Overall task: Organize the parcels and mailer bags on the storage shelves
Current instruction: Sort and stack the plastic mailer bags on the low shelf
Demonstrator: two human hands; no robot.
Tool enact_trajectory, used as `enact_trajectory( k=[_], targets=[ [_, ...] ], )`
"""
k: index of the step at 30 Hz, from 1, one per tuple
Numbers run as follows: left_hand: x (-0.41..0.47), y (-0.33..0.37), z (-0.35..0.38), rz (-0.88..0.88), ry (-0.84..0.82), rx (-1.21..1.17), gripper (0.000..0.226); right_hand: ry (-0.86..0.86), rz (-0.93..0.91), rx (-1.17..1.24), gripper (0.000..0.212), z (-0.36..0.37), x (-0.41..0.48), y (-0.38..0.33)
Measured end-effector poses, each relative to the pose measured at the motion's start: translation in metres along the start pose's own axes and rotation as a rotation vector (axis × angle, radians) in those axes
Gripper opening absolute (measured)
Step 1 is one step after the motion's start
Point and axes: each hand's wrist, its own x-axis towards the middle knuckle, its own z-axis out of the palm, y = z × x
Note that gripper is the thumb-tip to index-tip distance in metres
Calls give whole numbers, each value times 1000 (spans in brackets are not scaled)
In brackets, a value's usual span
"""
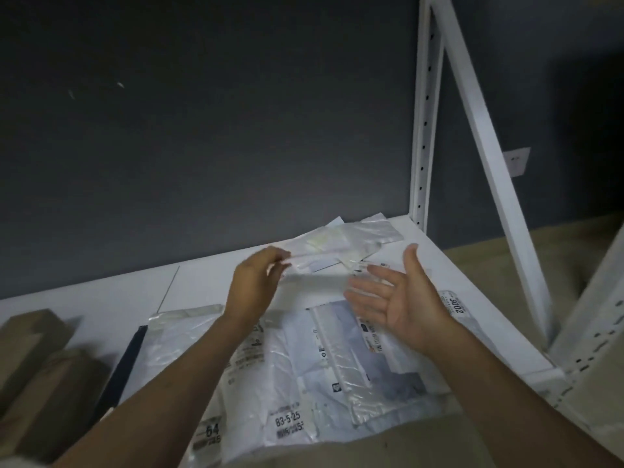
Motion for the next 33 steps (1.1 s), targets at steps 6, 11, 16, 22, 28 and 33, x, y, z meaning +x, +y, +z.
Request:
enact_trajectory(
  k=[6,11,16,22,28,33],
  targets=[
    [-41,1,-24,214,-78,45,32,1,54,-122,26,6,-11,21],
    [-70,8,-42,-111,-234,136,95,-1,22,-172,21,1,-17,31],
    [-64,16,-64,-261,-374,335,88,-41,-62,-559,24,-1,-32,26],
    [-55,37,-86,-450,-582,-18,9,63,-310,-515,21,3,-40,17],
    [-74,50,-68,-664,-378,-50,10,144,-174,-165,77,10,-30,33],
    [-95,39,-75,-928,-178,-183,17,31,-30,-114,57,36,-28,59]
  ],
)
